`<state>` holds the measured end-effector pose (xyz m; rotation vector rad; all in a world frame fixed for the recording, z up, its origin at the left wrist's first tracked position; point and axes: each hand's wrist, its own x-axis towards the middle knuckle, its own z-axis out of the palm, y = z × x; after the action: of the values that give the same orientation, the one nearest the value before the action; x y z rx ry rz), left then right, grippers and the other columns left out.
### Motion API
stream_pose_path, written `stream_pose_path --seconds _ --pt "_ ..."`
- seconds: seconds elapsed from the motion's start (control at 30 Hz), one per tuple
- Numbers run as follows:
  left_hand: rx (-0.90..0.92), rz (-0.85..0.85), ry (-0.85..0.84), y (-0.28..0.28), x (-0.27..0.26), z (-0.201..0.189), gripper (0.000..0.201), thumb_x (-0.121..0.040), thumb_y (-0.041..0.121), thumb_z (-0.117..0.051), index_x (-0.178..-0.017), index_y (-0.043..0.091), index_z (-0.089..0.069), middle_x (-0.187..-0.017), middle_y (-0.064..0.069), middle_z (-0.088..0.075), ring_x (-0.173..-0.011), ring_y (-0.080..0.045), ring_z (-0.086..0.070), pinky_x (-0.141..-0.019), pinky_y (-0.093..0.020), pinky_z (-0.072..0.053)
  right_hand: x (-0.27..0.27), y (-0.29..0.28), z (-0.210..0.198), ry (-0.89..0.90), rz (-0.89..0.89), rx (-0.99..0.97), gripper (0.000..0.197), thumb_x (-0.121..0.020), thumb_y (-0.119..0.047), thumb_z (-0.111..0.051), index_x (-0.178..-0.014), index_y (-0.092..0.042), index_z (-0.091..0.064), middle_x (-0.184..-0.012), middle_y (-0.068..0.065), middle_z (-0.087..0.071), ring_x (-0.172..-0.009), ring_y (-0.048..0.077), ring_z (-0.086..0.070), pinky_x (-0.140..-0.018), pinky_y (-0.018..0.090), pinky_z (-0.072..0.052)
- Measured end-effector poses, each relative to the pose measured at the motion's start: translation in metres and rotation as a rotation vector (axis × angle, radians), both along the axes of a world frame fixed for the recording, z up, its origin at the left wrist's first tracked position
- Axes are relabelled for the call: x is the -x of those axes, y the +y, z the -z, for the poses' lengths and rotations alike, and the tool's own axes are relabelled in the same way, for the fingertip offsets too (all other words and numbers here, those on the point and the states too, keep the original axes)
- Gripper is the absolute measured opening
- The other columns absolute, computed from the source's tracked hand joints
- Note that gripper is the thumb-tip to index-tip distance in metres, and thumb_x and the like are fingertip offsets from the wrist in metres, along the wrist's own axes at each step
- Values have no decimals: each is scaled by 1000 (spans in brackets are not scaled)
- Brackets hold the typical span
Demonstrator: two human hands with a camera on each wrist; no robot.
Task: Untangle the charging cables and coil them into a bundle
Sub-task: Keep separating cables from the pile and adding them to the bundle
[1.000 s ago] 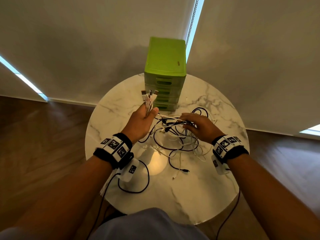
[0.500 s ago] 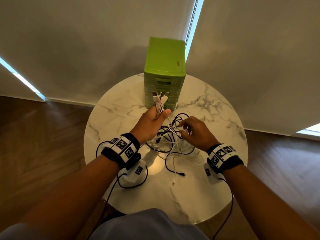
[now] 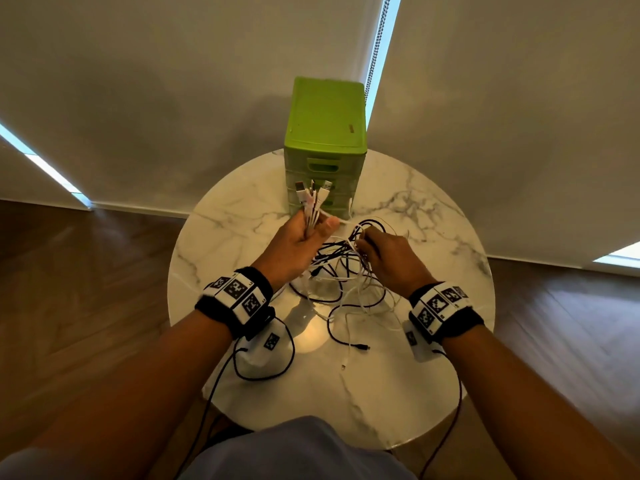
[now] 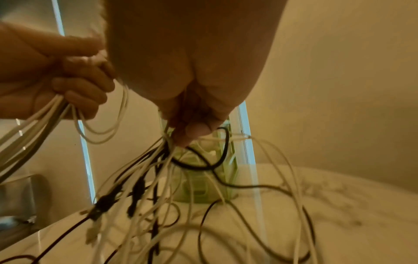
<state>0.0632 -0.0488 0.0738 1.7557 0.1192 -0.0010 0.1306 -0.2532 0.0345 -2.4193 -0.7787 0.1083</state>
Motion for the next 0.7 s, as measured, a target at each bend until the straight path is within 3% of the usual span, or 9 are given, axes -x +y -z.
stream_pose_path --seconds 0.1,0.2,0.27,0.33,0.4,0.5,0.6,0.7 --pt "48 3 27 0 -6 6 22 -97 28 -66 -116 22 -57 -77 15 -61 -70 -1 -60 -78 -28 -54 -4 -3 -18 7 -34 9 21 -106 -24 -46 -87 -15 -49 -81 2 -57 -73 22 -48 -66 34 -32" --pt "-6 87 65 -6 -10 15 45 -95 18 -69 -136 15 -51 -71 21 -60 -65 5 -58 -72 -14 -48 -5 -3 -29 29 -20 -49 21 -106 -25 -44 -88 -17 -49 -81 -1 -55 -74 17 -47 -66 29 -30" --pt "-84 144 89 -11 -12 22 61 -92 27 -74 -146 20 -46 -99 17 -69 -85 8 -65 -77 -8 -46 -2 -2 -35 42 -22 -80 19 -107 -26 -44 -91 -17 -51 -82 0 -59 -74 17 -51 -65 28 -35" --pt "-190 149 89 -13 -14 28 58 -90 38 -74 -142 24 -53 -117 10 -71 -102 2 -67 -78 -5 -45 0 -2 -42 55 -37 -102 16 -107 -25 -44 -92 -21 -50 -83 -3 -60 -74 14 -52 -66 22 -38" --pt "-254 130 87 -14 -15 30 48 -90 42 -73 -134 25 -62 -116 7 -73 -103 -4 -68 -80 -9 -47 1 -6 -43 64 -36 -104 18 -107 -26 -44 -93 -18 -52 -83 -2 -63 -74 15 -57 -67 24 -41" --pt "-321 118 101 -13 -17 32 35 -92 43 -70 -122 26 -69 -109 1 -74 -100 -13 -68 -87 -28 -53 -2 -14 -43 51 -3 -113 22 -107 -30 -42 -97 -15 -56 -90 0 -68 -81 14 -64 -71 27 -48" --pt "-319 117 111 -10 -18 40 38 -93 48 -67 -126 29 -69 -113 -1 -73 -104 -15 -66 -95 -35 -53 -11 -17 -44 -32 46 -114 25 -107 -30 -42 -96 -12 -57 -89 3 -64 -81 17 -59 -72 26 -44" --pt "-315 124 109 -8 -18 39 38 -94 47 -66 -129 30 -67 -115 0 -73 -105 -14 -66 -94 -32 -52 -17 -18 -43 -2 116 -140 22 -107 -27 -43 -98 -13 -57 -90 4 -68 -79 8 -66 -69 13 -46"
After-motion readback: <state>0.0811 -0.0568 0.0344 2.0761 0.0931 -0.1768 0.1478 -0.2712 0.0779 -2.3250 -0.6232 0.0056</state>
